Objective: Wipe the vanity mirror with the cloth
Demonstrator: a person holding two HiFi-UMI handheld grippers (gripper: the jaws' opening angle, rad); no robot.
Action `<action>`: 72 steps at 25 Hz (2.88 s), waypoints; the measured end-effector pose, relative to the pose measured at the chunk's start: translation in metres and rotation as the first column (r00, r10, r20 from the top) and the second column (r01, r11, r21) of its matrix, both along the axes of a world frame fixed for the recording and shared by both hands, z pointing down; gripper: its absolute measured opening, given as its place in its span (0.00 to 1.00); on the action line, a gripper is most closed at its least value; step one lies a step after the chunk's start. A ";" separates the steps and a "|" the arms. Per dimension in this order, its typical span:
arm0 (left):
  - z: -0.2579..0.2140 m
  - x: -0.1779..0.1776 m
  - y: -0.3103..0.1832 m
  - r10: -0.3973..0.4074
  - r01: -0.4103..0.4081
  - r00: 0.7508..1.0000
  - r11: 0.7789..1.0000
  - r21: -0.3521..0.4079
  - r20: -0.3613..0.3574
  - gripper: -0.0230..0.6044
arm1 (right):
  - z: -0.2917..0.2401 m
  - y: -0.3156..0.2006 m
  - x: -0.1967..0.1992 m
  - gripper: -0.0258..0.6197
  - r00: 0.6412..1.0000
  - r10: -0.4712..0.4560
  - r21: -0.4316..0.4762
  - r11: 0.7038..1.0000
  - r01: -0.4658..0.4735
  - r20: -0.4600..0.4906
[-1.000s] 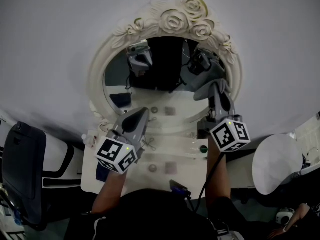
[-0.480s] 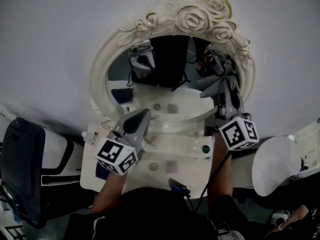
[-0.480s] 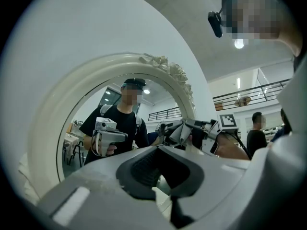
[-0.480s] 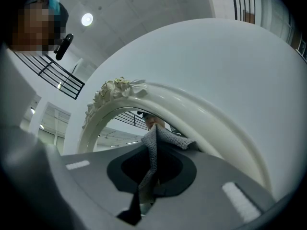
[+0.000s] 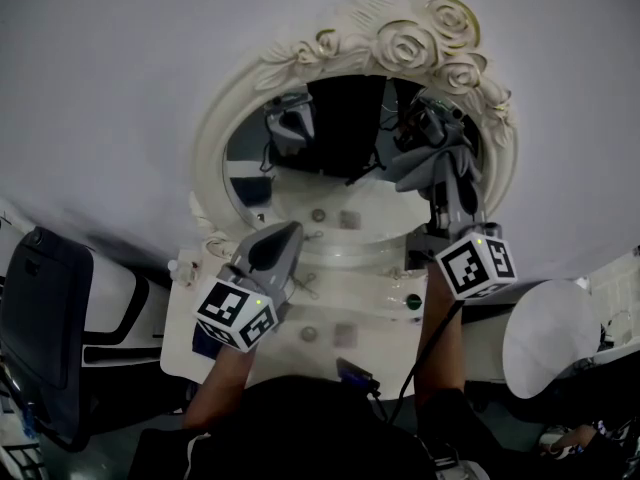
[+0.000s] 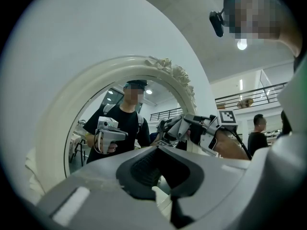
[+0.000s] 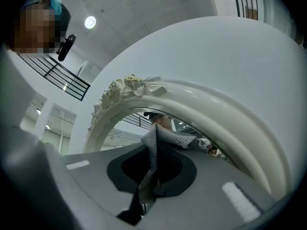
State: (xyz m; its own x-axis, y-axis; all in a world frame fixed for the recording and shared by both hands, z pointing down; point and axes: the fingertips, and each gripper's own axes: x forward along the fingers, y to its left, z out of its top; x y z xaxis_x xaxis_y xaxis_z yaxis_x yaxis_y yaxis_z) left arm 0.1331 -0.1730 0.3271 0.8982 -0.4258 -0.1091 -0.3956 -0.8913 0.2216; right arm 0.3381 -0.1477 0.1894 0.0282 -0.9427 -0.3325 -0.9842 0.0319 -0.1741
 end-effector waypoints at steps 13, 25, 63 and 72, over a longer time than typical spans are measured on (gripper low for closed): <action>0.001 -0.031 -0.006 -0.038 0.037 0.999 0.999 -0.013 -0.024 0.03 | -0.009 -0.025 -0.049 0.07 0.997 -0.058 0.000 0.998 0.058 -0.055; 0.003 -0.069 -0.015 -0.085 0.085 0.996 0.996 -0.020 -0.034 0.03 | -0.013 -0.054 -0.106 0.07 0.988 -0.138 0.000 0.990 0.138 -0.076; 0.010 -0.172 -0.038 -0.222 0.221 0.974 0.975 -0.032 -0.044 0.03 | 0.003 -0.127 -0.243 0.07 0.942 -0.288 -0.048 0.958 0.284 -0.174; 0.006 -0.170 -0.016 -0.223 0.222 0.974 0.975 -0.013 -0.045 0.03 | 0.008 -0.104 -0.234 0.07 0.949 -0.291 -0.012 0.957 0.291 -0.121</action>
